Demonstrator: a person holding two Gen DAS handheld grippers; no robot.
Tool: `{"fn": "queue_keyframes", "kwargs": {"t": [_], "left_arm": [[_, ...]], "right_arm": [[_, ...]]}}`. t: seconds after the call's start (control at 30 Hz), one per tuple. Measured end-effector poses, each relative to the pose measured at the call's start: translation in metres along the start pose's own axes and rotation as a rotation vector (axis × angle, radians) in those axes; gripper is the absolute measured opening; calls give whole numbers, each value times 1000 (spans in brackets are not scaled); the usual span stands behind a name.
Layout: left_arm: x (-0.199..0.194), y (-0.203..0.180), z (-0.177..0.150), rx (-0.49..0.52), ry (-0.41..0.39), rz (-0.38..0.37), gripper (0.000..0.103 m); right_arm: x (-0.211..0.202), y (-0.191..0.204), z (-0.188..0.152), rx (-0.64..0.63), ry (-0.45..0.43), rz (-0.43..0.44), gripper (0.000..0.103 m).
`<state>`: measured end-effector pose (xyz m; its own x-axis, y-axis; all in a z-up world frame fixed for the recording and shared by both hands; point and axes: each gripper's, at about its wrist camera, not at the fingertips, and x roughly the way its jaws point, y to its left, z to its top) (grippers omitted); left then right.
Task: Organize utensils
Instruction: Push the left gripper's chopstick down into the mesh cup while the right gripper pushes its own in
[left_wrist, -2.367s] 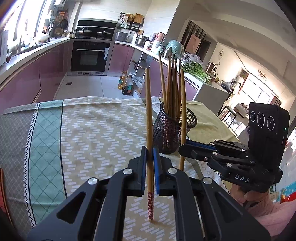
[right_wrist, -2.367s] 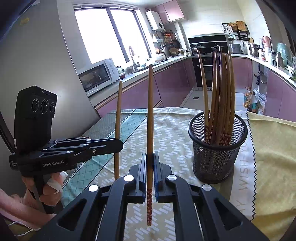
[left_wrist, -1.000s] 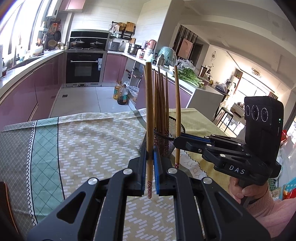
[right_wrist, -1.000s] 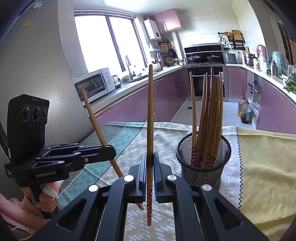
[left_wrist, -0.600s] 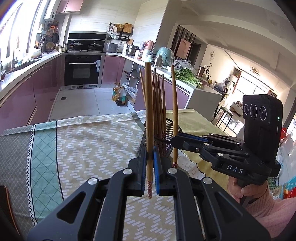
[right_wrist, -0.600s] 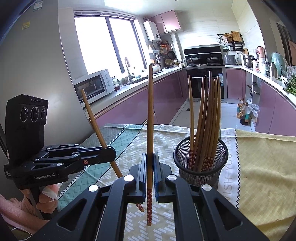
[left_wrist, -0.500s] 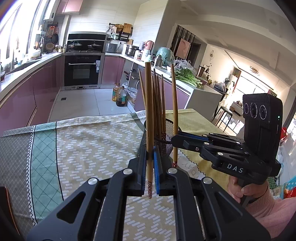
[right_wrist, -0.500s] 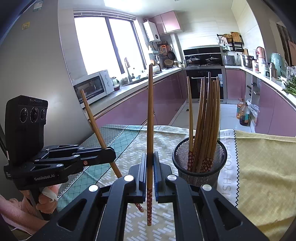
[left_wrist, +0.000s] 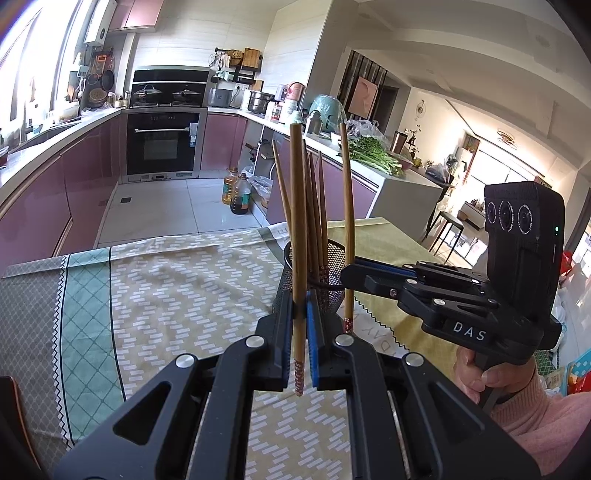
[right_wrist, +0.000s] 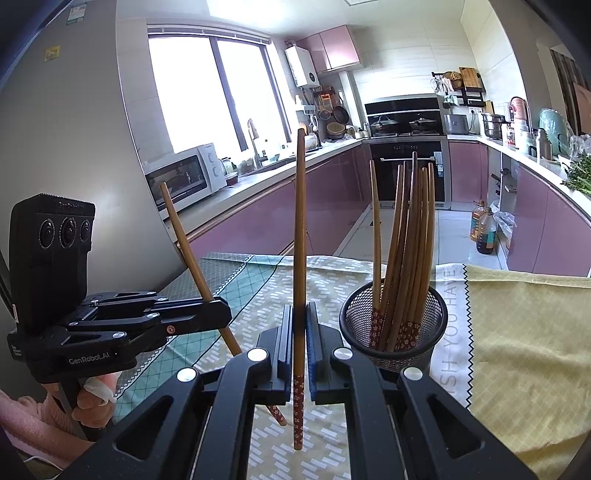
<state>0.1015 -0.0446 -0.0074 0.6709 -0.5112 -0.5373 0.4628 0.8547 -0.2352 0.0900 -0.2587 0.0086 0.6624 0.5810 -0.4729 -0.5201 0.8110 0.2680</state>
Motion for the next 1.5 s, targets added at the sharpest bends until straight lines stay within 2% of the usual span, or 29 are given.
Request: {"fn": "queue_keyframes", "kwargs": {"t": [1.5], "left_arm": [[5,-7,13,38,-6,-17,8]], "right_arm": [[2,-4,13,4,-33,-14,6]]}}
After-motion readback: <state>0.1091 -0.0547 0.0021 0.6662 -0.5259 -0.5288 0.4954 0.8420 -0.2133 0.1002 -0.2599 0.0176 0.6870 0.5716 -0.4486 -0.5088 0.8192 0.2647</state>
